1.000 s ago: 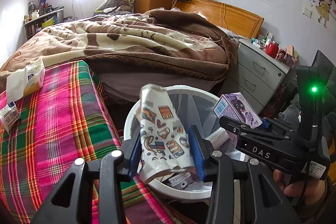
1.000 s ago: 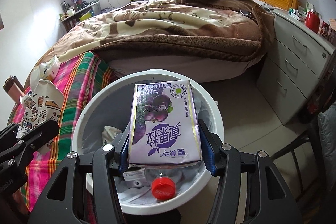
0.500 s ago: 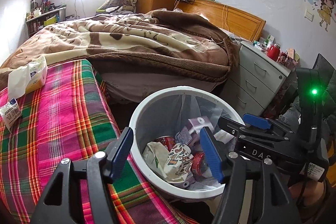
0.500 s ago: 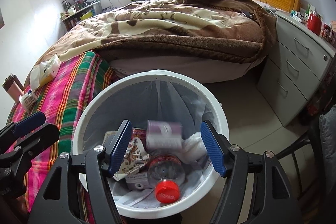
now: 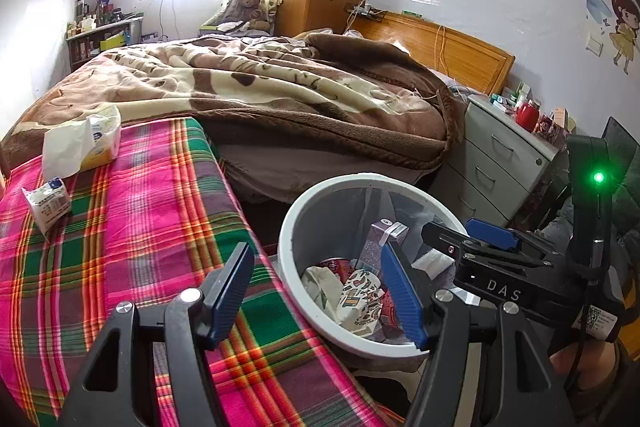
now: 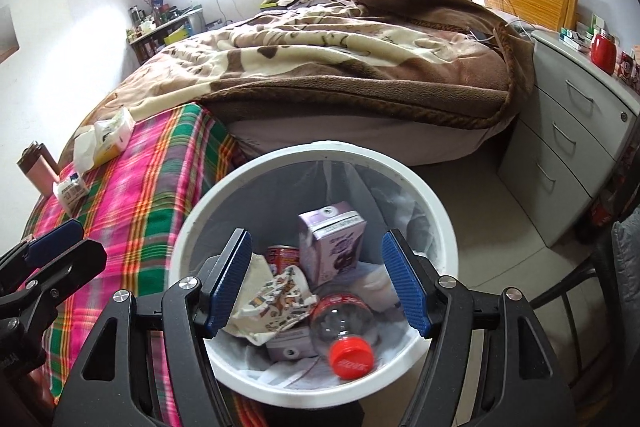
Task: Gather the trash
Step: 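Move left gripper to the beige milk carton while right moves to the white yogurt cup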
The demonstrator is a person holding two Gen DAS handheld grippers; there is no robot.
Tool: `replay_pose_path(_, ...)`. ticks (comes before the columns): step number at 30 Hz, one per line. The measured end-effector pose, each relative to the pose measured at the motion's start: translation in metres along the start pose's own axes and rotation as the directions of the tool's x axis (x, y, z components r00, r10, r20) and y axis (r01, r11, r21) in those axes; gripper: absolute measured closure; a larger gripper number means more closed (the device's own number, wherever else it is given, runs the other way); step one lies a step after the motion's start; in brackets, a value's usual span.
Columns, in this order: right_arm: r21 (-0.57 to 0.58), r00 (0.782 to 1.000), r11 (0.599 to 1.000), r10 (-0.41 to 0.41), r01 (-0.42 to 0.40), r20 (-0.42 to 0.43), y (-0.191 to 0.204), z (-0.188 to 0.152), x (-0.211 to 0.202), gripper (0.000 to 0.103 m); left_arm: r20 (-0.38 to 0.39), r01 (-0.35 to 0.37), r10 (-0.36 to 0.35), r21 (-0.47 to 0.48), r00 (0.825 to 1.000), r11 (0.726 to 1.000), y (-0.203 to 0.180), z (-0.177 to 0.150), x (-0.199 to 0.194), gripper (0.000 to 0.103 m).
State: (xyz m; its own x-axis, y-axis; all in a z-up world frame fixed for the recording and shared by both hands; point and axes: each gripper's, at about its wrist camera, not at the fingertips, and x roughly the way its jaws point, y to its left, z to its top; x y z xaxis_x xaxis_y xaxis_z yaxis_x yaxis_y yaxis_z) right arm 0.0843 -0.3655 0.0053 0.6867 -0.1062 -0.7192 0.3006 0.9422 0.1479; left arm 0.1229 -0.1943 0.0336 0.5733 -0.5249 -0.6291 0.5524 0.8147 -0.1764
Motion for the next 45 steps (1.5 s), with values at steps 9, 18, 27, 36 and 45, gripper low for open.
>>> replay_pose_path(9,-0.022,0.998,0.999,0.048,-0.047,0.030,0.024,-0.002,-0.008,0.034,0.041,-0.050,0.052,-0.033,0.998,0.998,0.028,-0.006,-0.025,0.035)
replay_pose_path(18,-0.045,0.990,0.991,0.126,-0.124,0.061,0.054,-0.005,-0.011,0.034,0.073,-0.097,0.103,-0.074,0.992,0.993,0.060,-0.016,-0.049,0.035)
replay_pose_path(27,-0.082,0.980,0.981,0.182,-0.175,0.085,0.088,-0.005,-0.011,0.034,0.095,-0.159,0.173,-0.140,0.980,0.977,0.107,-0.025,-0.072,0.033)
replay_pose_path(36,-0.131,0.961,0.960,0.261,-0.248,0.090,0.131,-0.003,-0.008,0.034,0.091,-0.252,0.278,-0.224,0.956,0.941,0.170,-0.035,-0.095,0.031)
replay_pose_path(45,-0.185,0.949,0.938,0.309,-0.294,0.056,0.177,0.005,0.006,0.033,0.043,-0.329,0.363,-0.333,0.931,0.884,0.236,-0.049,-0.109,0.027)
